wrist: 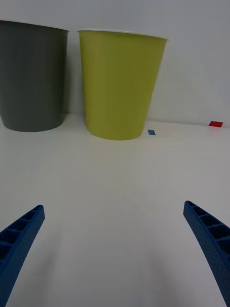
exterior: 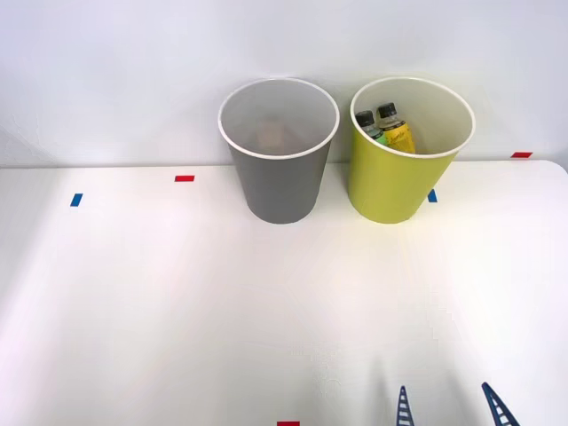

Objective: Put cans in the gray bin, plastic bottles in the light green bin

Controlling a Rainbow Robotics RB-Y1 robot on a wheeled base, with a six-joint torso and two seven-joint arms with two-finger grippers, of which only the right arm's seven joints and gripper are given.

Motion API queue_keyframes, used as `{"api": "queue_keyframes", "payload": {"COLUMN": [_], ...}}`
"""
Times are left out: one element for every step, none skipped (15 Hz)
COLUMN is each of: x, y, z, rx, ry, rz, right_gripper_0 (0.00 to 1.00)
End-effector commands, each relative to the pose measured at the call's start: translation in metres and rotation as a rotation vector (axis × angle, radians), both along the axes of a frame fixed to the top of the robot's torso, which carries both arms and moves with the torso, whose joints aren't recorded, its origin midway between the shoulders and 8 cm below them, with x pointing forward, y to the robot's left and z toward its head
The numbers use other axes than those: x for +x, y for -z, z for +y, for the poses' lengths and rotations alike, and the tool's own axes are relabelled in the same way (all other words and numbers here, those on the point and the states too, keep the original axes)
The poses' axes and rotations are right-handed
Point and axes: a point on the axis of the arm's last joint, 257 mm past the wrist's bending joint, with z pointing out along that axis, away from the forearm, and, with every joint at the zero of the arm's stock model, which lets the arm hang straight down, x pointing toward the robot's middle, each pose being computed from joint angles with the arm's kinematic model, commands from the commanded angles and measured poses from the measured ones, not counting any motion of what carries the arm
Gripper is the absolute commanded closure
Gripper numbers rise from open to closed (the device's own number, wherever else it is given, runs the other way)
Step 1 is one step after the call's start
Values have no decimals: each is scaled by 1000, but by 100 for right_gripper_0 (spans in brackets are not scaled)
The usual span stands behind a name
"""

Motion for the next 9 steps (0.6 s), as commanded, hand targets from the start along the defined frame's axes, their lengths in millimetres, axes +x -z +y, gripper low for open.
{"api": "queue_keyframes", "payload": {"x": [0, 0, 0, 0, 0, 0, 0, 0, 0], "y": [0, 0, 0, 0, 0, 0, 0, 0, 0], "z": [-1, -1, -1, -1, -1, -1, -1, -1, -1], "rx": [-1, -1, -1, -1, -1, -1, -1, -1, -1], "ry": [3, 3, 3, 3, 3, 3, 3, 3, 3], "rz": [0, 0, 0, 0, 0, 0, 0, 0, 0], "right_gripper_0": [0, 0, 0, 0, 0, 0, 0, 0, 0]}}
